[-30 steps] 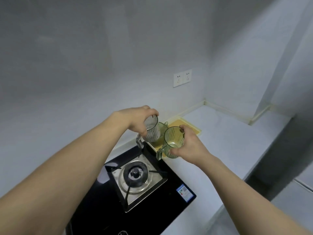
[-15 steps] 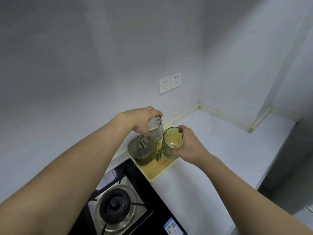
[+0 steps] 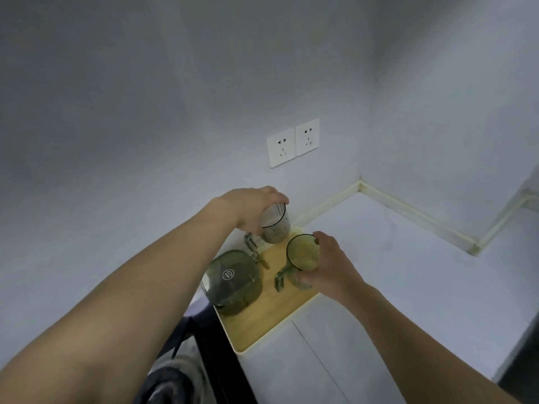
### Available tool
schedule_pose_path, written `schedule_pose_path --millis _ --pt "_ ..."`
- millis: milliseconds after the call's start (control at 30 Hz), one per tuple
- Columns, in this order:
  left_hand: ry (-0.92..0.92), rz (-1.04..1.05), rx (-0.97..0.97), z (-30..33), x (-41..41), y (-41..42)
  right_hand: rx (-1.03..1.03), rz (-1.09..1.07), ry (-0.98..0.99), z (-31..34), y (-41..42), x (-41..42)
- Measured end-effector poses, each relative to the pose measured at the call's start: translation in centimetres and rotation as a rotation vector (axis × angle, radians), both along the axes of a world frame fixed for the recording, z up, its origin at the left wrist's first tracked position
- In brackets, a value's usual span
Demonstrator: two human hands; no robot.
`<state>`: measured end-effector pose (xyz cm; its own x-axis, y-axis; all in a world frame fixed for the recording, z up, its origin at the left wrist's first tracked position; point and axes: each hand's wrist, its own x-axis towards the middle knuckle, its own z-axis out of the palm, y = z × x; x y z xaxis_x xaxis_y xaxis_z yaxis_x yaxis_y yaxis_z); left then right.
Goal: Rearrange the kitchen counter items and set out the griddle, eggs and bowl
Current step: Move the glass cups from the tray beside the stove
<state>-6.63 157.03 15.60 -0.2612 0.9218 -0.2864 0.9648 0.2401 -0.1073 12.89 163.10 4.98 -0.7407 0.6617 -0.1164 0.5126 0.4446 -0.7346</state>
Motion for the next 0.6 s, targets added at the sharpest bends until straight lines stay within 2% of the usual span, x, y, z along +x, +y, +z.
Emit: schedule_pose_path --millis 400,600 --pt "-0.014 -0.054 -0.054 -6.5 -4.6 5.3 0.01 0.003 -0.045 -5.0 3.6 -4.0" --pt "-0.04 -0.068 -0.167 -10.2 -6.5 6.6 0.011 0.003 -0.047 -7.2 4.2 -5.0"
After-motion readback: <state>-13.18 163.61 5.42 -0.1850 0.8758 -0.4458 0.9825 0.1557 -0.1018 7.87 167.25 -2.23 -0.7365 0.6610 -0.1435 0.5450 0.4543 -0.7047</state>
